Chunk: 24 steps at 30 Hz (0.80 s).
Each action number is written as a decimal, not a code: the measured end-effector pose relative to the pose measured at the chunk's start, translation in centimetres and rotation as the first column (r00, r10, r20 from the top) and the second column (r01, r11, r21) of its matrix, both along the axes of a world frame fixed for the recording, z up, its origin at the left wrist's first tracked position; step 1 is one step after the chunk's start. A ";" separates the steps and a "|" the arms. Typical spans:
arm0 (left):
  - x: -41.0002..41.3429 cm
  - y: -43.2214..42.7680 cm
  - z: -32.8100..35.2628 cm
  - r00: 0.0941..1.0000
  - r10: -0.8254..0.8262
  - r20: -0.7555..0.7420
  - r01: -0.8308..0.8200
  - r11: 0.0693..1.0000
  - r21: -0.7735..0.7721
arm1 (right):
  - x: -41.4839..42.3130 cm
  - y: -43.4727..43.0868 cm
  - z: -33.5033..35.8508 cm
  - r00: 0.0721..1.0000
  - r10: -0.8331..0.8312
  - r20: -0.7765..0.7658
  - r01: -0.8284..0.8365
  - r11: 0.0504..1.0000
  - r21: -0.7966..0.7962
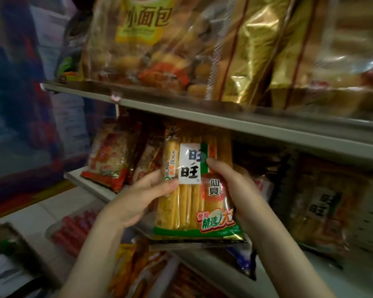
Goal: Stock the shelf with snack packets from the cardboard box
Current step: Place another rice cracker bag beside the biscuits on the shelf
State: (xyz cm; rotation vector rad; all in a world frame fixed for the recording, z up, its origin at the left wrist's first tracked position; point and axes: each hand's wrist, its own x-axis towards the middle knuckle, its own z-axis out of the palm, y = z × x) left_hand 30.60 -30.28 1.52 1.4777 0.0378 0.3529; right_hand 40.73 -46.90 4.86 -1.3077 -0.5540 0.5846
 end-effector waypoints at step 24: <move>11.6 -21.7 -1.5 0.977 0.113 -0.179 -0.041 0.930 0.365 | 7.8 -19.6 -3.0 0.857 -0.515 0.023 0.515 0.855 -0.057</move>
